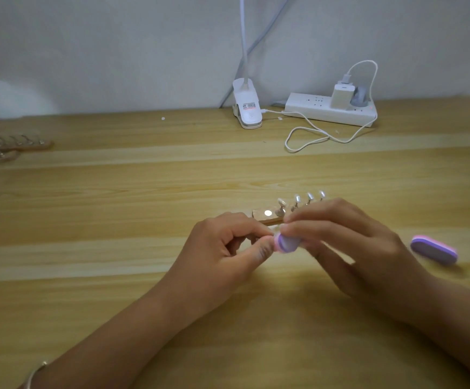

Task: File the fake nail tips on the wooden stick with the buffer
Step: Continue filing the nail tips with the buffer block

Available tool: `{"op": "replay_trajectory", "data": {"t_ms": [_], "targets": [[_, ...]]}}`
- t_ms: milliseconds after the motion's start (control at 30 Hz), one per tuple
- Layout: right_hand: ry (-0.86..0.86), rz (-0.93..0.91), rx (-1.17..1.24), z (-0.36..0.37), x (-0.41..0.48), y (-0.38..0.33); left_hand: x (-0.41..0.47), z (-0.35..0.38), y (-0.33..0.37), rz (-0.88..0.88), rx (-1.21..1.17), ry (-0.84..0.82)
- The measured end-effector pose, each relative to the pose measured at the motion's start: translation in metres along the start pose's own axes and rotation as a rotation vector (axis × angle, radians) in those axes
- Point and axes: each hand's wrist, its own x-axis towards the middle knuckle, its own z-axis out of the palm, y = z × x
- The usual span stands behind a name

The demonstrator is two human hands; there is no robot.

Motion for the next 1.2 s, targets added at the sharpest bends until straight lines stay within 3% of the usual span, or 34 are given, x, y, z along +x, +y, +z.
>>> {"op": "replay_trajectory", "data": {"t_ms": [133,267,433,600,767,900,1067,1200], "targets": [[0.065,0.036,-0.035,-0.006,0.003,0.004,0.001,0.001,0.001,-0.001,0.001,0.02],[0.021,-0.029,-0.013,0.003,-0.001,-0.005,0.0,0.001,0.002,0.019,-0.034,0.007],[0.087,0.07,-0.011,-0.005,0.0,0.005,0.001,0.002,0.0,-0.026,-0.07,0.029],[0.039,-0.055,-0.03,0.009,-0.001,-0.005,0.001,0.001,0.001,0.008,-0.073,0.004],[0.122,0.065,-0.032,0.001,0.001,0.004,0.002,0.003,0.001,-0.03,-0.114,0.003],[0.038,-0.095,-0.031,0.011,-0.001,-0.01,0.0,0.002,0.0,0.001,-0.097,-0.03],[0.101,0.019,-0.073,0.003,0.003,0.002,0.001,0.001,0.001,-0.049,-0.047,0.036],[0.05,-0.072,-0.061,0.012,0.0,-0.008,0.001,-0.001,0.005,-0.066,-0.154,-0.006]]}}
